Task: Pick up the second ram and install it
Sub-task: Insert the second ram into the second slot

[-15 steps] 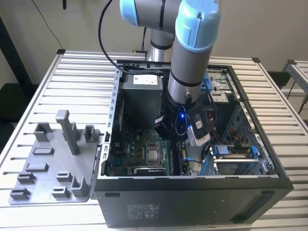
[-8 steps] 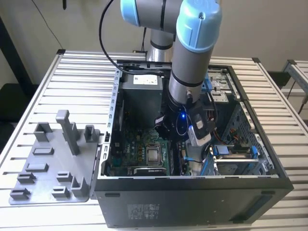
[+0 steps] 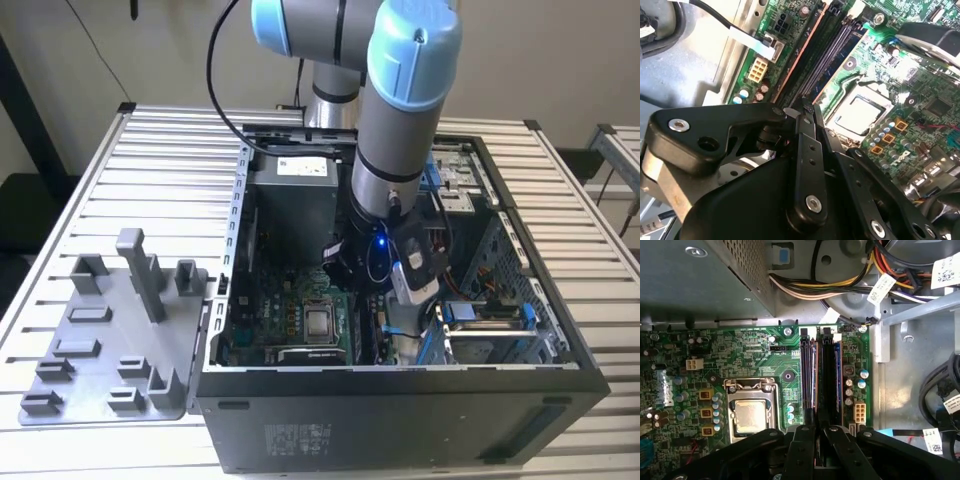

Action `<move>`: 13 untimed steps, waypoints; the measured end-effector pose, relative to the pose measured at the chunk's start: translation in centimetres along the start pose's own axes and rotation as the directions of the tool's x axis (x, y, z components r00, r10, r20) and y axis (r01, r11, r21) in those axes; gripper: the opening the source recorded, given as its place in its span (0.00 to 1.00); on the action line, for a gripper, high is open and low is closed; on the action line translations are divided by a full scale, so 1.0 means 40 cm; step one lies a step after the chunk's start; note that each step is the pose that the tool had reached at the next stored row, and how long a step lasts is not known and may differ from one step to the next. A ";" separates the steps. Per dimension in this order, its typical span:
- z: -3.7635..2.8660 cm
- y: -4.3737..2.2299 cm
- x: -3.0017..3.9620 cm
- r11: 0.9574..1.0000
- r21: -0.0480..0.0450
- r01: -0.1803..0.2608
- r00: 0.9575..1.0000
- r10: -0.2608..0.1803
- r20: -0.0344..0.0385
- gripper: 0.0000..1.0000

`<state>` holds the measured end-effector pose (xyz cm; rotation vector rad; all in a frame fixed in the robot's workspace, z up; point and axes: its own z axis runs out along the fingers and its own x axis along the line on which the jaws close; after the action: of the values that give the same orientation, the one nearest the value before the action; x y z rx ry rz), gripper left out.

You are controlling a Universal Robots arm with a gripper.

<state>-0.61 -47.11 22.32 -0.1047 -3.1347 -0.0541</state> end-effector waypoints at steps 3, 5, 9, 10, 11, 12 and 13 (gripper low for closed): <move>0.002 0.000 0.000 1.000 0.000 0.000 1.000 0.000 0.000 0.14; 0.004 0.000 0.000 1.000 0.000 0.000 1.000 0.000 0.000 0.14; 0.006 0.000 0.000 1.000 0.000 0.000 1.000 0.000 0.000 0.14; 0.005 0.000 0.000 1.000 0.001 0.001 1.000 -0.001 0.000 0.14; 0.000 0.000 0.000 1.000 0.000 0.001 1.000 -0.001 0.001 0.14; -0.005 0.000 0.000 1.000 0.001 0.001 1.000 -0.001 0.001 0.14; -0.007 0.000 0.000 1.000 0.001 0.001 1.000 -0.001 0.001 0.14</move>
<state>-0.61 -47.11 22.61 -0.1038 -3.1353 -0.0524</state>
